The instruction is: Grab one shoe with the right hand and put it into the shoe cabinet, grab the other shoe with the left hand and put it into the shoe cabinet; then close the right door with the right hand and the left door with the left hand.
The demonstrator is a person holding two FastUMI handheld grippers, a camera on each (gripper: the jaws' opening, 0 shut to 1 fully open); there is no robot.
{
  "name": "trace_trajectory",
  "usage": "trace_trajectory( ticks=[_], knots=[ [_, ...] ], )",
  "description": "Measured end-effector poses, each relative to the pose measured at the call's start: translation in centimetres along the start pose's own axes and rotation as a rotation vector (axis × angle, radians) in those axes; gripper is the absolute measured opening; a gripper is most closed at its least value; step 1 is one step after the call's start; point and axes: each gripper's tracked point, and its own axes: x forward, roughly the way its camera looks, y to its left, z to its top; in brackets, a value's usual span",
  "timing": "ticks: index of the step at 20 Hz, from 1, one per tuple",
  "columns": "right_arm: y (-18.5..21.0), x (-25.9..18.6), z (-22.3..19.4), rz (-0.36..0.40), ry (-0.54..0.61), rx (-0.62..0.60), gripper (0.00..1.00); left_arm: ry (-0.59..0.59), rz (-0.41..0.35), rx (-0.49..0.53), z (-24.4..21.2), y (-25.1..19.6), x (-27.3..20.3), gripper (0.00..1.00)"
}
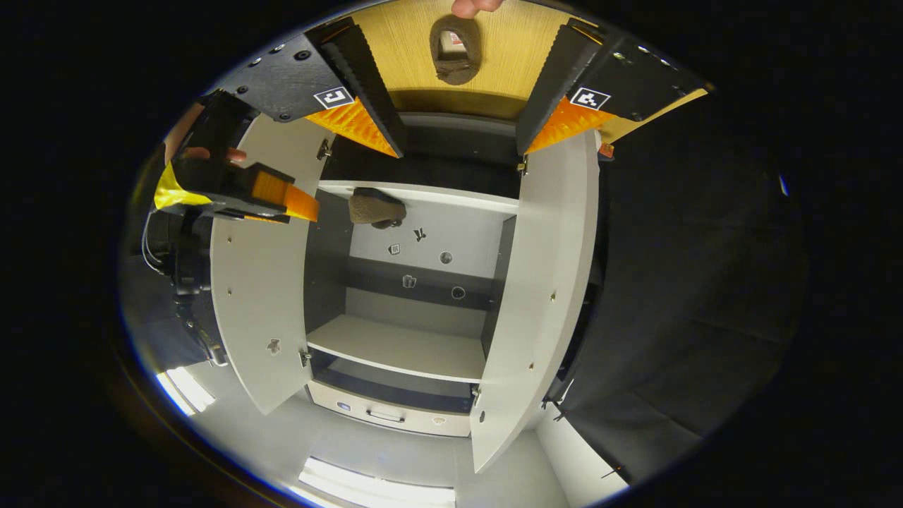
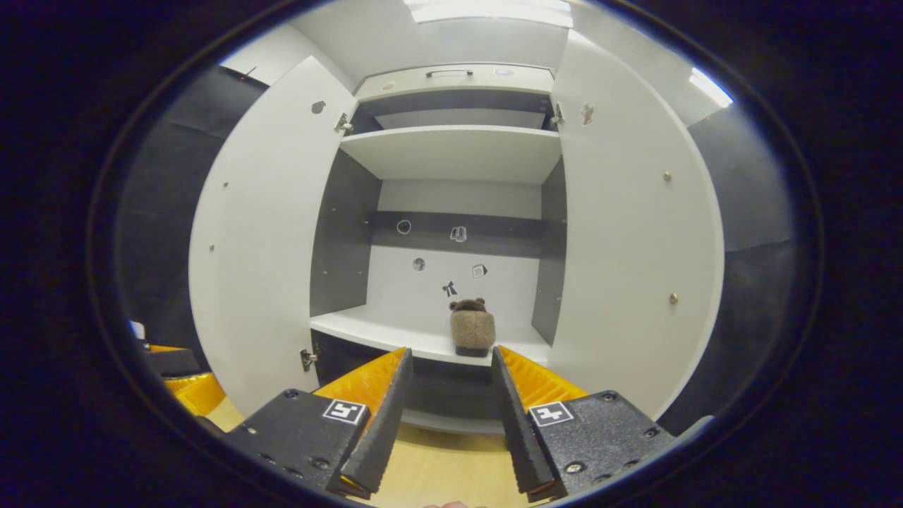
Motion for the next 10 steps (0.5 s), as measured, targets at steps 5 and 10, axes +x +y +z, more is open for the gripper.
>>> trace_trajectory(
  ticks=[5,10],
  knots=[
    [-1.5,-3.6,-3.5,-0.061,-0.010,0.012,0.75,0.041,-0.020,0.012,-1.7,-1.0,0.0,0.95],
    [-2.4,-6.3,-7.6,-0.097,0.010,-0.008,0.80,0.101,-0.035,0.020,-4.0,-1.6,0.0,0.95]
  ],
)
